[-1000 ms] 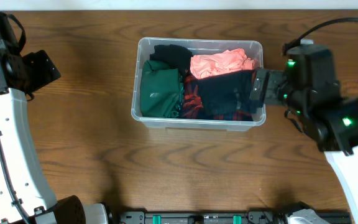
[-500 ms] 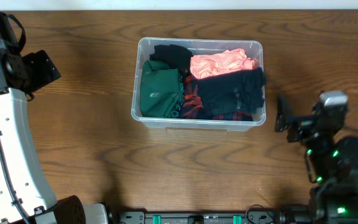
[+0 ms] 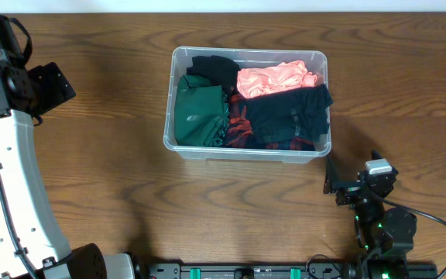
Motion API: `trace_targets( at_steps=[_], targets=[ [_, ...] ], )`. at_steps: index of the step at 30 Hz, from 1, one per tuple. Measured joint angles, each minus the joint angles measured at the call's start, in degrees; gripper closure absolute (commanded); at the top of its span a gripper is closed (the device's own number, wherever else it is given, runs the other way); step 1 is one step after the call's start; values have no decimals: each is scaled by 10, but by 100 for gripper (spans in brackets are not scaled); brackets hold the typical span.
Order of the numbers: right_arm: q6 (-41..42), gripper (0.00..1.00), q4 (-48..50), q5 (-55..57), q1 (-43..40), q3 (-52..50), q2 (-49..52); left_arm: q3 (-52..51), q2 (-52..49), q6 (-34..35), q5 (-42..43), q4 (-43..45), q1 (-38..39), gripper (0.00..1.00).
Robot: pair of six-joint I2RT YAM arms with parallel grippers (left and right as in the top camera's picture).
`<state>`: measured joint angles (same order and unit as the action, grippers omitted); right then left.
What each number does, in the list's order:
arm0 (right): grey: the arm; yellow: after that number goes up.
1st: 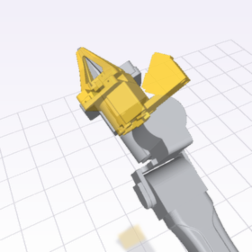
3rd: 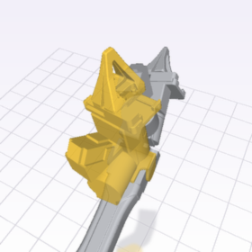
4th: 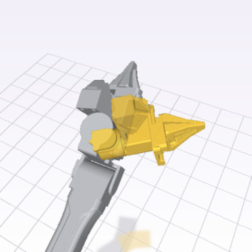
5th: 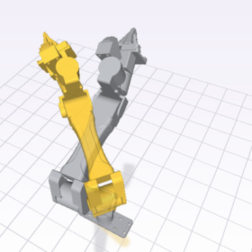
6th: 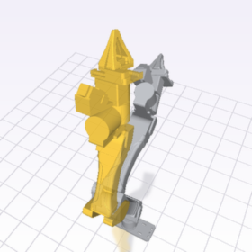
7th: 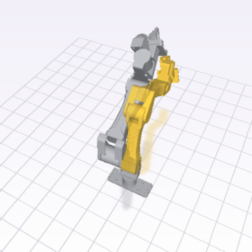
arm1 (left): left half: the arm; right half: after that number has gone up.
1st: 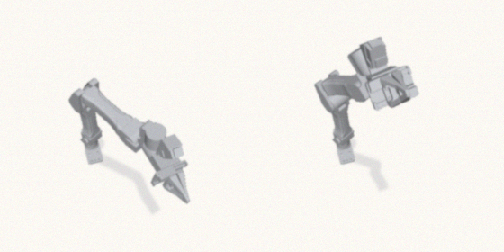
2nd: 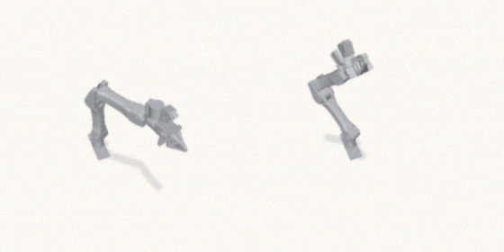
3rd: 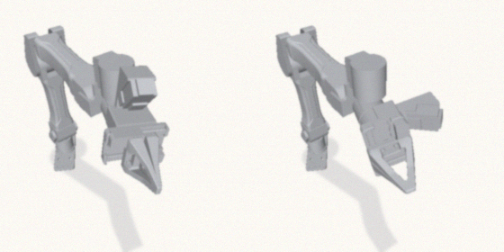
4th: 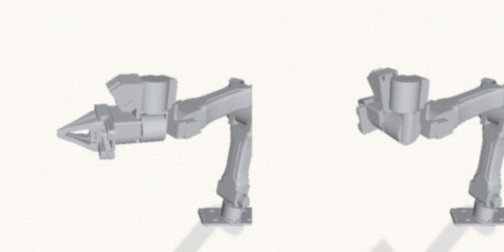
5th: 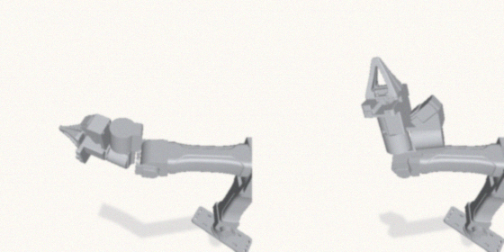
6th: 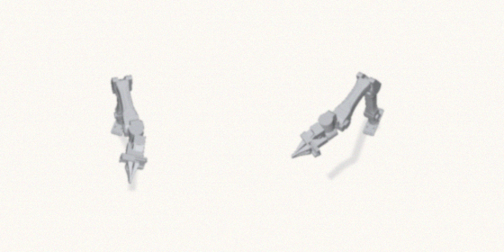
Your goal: Pack container
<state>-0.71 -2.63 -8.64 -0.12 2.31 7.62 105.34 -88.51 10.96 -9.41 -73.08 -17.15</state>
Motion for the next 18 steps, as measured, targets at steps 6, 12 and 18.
trace_targets(
  at_steps=[6,12,18],
  targets=[
    [0,1,-9,4,0,-17,-31,0,0,0,0,0,0,2],
    [-19,1,-7,8,0,-17,-63,0,0,0,0,0,0,2],
    [-29,1,-9,10,0,-17,-69,0,0,0,0,0,0,2]
  ],
)
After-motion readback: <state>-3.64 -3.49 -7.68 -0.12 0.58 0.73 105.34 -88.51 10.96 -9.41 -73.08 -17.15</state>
